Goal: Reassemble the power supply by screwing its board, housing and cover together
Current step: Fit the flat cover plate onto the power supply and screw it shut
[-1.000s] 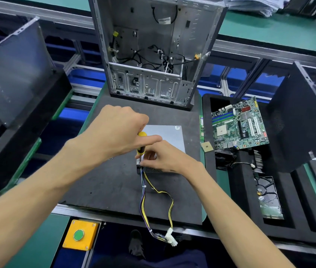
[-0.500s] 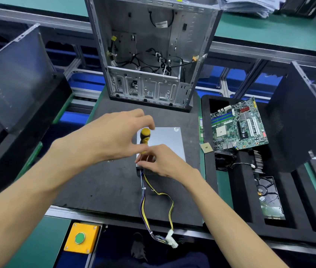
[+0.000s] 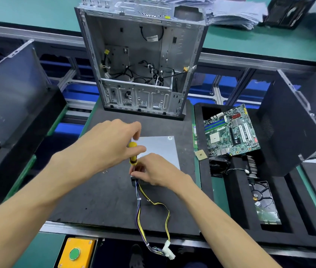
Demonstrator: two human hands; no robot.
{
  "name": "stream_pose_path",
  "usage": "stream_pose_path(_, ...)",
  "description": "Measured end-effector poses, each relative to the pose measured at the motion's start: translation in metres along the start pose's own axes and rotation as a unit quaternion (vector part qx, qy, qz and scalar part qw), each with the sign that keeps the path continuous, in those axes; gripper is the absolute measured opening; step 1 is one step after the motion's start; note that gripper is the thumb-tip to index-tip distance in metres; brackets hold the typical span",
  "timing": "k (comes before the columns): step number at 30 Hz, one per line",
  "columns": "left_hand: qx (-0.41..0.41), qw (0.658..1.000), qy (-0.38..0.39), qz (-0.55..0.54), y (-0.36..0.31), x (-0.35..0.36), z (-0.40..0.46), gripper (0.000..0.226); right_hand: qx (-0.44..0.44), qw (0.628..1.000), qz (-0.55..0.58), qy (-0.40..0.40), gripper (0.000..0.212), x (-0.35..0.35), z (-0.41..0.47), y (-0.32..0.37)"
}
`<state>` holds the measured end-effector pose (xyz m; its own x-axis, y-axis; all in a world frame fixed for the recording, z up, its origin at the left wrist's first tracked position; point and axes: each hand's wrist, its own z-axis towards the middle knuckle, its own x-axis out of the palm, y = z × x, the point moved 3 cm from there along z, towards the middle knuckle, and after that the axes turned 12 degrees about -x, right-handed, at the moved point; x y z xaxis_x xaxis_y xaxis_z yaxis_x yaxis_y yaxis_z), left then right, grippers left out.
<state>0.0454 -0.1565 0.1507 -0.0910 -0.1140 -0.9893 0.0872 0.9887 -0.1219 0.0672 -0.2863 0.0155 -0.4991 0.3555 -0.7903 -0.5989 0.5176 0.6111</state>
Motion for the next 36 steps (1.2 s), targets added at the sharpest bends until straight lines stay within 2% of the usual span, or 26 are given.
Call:
stream_pose_path(5, 0.047, 0.997, 0.051, -0.027, 0.0012, -0.0037, -0.0019, 0.01, -0.001, 1.0, 0.023, -0.018, 0.012, -0.0021, -0.0016, 0.001)
stream_pose_path(8, 0.073, 0.993, 0.086, -0.031, 0.0041, -0.0012, -0.0038, 0.019, -0.007, 0.999, 0.041, -0.026, 0.013, -0.0022, -0.0033, 0.0012)
stream_pose_path(10, 0.069, 0.995, 0.065, -0.025, 0.0027, -0.0005, -0.0046, 0.016, -0.002, 0.999, 0.045, -0.025, 0.014, -0.0024, -0.0032, 0.0002)
stream_pose_path(14, 0.013, 0.999, 0.021, 0.023, 0.0013, -0.0033, -0.001, 0.029, 0.008, 0.999, 0.046, -0.023, 0.015, -0.0009, -0.0019, -0.0013)
stream_pose_path(17, 0.052, 0.997, 0.06, -0.019, 0.0018, -0.0029, -0.0017, 0.006, 0.022, 0.998, 0.055, -0.034, 0.015, 0.0009, -0.0017, -0.0013)
stream_pose_path(19, 0.077, 0.992, 0.087, -0.039, 0.0002, -0.0028, -0.0042, 0.014, 0.027, 0.997, 0.057, -0.035, 0.016, 0.0008, -0.0014, -0.0007)
stream_pose_path(23, 0.03, 0.999, 0.028, 0.034, -0.0031, -0.002, -0.0014, 0.03, 0.026, 0.998, 0.049, -0.028, 0.017, 0.0006, -0.0012, -0.0001)
stream_pose_path(29, 0.019, 0.999, 0.046, 0.006, 0.0, -0.0009, 0.0021, 0.022, 0.023, 0.998, 0.055, -0.033, 0.018, 0.0021, -0.0007, -0.0001)
stream_pose_path(34, -0.011, 0.991, -0.05, 0.123, 0.002, -0.001, 0.0038, 0.051, -0.001, 0.994, 0.086, -0.062, 0.012, 0.0042, -0.004, -0.0018)
stream_pose_path(36, -0.023, 0.991, -0.052, 0.124, -0.0002, 0.0026, 0.0045, 0.058, -0.007, 0.994, 0.084, -0.069, 0.015, 0.0063, -0.004, -0.005)
